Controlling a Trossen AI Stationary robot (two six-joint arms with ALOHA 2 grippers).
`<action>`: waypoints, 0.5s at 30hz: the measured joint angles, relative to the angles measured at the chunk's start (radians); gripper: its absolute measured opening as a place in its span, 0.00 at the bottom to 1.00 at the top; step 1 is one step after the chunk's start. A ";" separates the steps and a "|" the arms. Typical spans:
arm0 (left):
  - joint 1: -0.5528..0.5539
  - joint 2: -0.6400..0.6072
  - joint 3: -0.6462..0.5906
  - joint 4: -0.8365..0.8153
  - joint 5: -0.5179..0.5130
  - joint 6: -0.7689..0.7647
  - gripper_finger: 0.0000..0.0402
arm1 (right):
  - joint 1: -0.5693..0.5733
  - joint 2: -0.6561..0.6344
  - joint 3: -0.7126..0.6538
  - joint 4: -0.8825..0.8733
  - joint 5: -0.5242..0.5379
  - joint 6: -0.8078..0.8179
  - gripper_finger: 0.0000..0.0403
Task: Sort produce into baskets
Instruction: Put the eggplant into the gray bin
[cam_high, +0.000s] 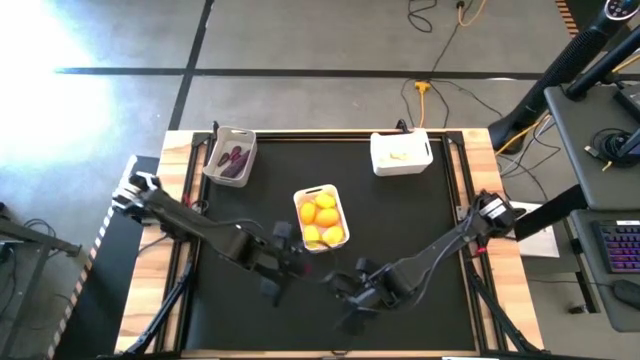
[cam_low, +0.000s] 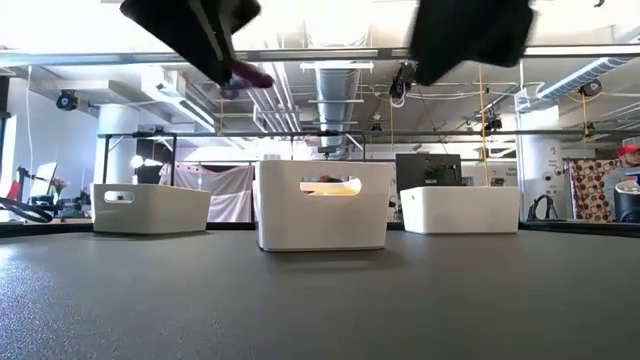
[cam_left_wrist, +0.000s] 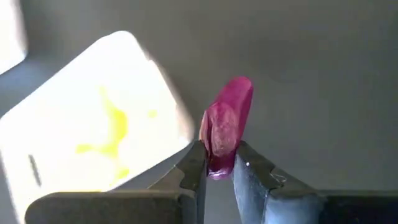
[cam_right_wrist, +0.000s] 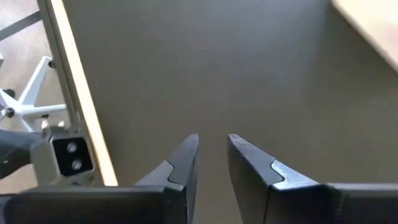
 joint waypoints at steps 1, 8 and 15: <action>0.006 -0.031 -0.018 -0.013 -0.025 -0.005 0.10 | -0.012 0.000 0.005 0.000 0.000 -0.020 0.19; 0.108 -0.284 -0.214 -0.130 -0.068 -0.082 0.10 | -0.097 0.000 0.055 -0.003 -0.002 -0.157 0.19; 0.341 -0.564 -0.389 -0.161 -0.104 -0.183 0.10 | -0.184 0.000 0.116 -0.006 -0.002 -0.251 0.17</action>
